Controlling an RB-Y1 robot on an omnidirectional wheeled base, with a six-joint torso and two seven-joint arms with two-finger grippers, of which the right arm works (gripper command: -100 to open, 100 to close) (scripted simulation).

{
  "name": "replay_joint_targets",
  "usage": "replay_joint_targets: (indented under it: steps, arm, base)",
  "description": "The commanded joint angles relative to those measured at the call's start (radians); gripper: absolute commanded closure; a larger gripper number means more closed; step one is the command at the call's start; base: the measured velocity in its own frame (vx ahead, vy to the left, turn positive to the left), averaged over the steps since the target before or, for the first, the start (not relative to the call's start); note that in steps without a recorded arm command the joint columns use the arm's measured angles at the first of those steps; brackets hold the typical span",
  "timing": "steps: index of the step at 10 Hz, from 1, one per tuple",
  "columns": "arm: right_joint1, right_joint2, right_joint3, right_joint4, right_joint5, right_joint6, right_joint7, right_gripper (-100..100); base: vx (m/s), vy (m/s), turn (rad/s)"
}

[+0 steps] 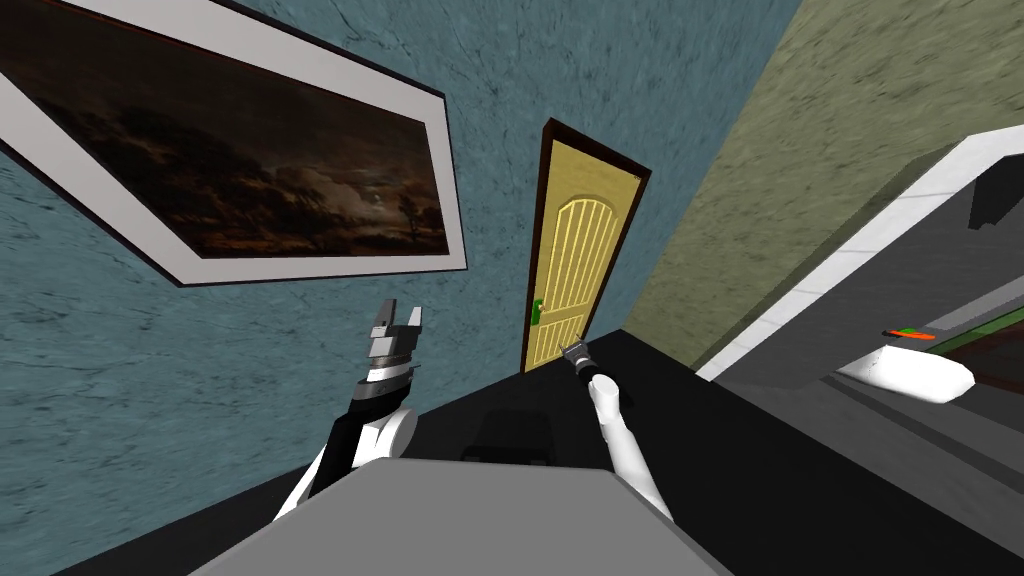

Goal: Pull the door open

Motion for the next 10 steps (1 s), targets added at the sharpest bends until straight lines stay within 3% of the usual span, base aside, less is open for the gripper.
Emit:
replay_joint_targets:
  steps: [1, 3, 4, 10]
  arm:
    - [-0.007, -0.001, -0.002, 0.017, -0.029, 0.007, 0.014, -100]
    - [-0.034, 0.006, -0.022, 0.065, -0.09, 0.044, 0.03, -100]
    - [-0.034, 0.006, -0.022, 0.065, -0.092, 0.044, 0.03, -100]
    - [-0.11, 0.029, -0.079, 0.197, -0.268, 0.148, 0.073, -100]
  base:
    - [0.037, -0.048, 0.033]
    - [0.046, -0.063, 0.072]
    - [0.033, -0.061, 0.045]
    - [0.049, -0.097, 0.086]
